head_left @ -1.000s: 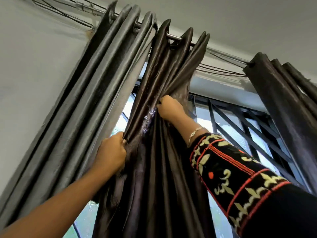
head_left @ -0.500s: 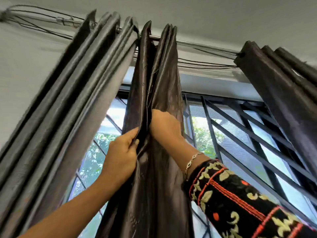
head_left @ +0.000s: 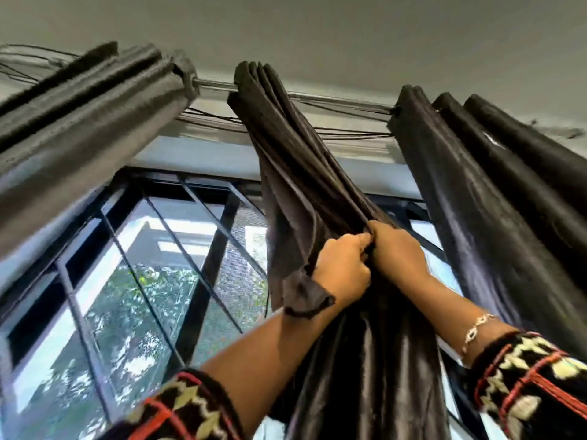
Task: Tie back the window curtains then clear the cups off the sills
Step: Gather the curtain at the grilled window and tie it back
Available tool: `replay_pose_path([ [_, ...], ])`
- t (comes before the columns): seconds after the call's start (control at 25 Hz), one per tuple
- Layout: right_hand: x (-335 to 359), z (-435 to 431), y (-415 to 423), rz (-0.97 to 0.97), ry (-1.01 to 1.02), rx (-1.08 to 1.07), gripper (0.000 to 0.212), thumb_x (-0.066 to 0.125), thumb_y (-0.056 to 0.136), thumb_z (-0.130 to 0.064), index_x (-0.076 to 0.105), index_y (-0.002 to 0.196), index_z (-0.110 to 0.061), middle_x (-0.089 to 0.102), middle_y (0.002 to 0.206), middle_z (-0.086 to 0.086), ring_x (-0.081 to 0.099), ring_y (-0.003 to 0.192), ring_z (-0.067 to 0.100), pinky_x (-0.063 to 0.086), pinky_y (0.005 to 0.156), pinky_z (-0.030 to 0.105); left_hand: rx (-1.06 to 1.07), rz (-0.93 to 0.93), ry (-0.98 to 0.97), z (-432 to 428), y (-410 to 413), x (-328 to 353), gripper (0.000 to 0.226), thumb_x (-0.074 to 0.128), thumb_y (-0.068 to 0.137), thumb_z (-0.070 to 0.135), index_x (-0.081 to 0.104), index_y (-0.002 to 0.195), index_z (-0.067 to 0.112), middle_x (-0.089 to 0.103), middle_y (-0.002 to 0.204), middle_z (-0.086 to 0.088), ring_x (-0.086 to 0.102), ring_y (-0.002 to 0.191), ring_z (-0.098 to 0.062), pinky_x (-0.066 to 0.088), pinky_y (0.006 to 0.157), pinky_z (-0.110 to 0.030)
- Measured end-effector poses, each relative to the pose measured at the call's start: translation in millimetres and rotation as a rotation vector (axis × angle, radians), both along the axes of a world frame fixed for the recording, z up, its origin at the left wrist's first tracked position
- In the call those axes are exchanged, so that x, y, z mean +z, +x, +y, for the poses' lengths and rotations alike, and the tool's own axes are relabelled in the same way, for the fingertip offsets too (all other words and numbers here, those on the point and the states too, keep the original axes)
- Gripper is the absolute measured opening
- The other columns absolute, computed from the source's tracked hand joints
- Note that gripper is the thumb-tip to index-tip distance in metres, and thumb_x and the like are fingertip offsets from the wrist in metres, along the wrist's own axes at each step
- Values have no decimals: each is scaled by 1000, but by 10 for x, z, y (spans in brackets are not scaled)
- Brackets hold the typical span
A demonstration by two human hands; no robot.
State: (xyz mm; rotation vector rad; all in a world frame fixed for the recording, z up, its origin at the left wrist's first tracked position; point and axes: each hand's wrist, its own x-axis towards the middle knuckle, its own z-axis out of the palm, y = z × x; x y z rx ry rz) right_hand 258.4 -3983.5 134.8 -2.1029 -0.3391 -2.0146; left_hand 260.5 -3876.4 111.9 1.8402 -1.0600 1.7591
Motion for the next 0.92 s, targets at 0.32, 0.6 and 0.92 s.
replay_pose_path([
  [0.32,-183,-943,248,68,110,18,26,44,90,-17,57,111,-11,62,115,20,56,106,39,45,80,39,-61,103,-85,-709,153,-409,56,28,68,17,59,114,10,68,104,-13,60,105,-32,48,85,-42],
  [0.6,-438,-258,76,61,31,137,16,47,90,-12,58,101,-10,64,103,19,59,99,37,35,67,34,-48,60,-327,195,45,-869,51,45,85,-9,55,127,16,63,85,5,55,68,1,38,65,-1],
  [0.92,-600,354,-191,91,109,211,19,45,91,-12,55,104,-2,60,107,26,55,100,43,36,70,36,78,90,-500,928,-335,-1066,37,42,86,-13,62,114,1,56,81,-4,42,55,1,33,53,-1],
])
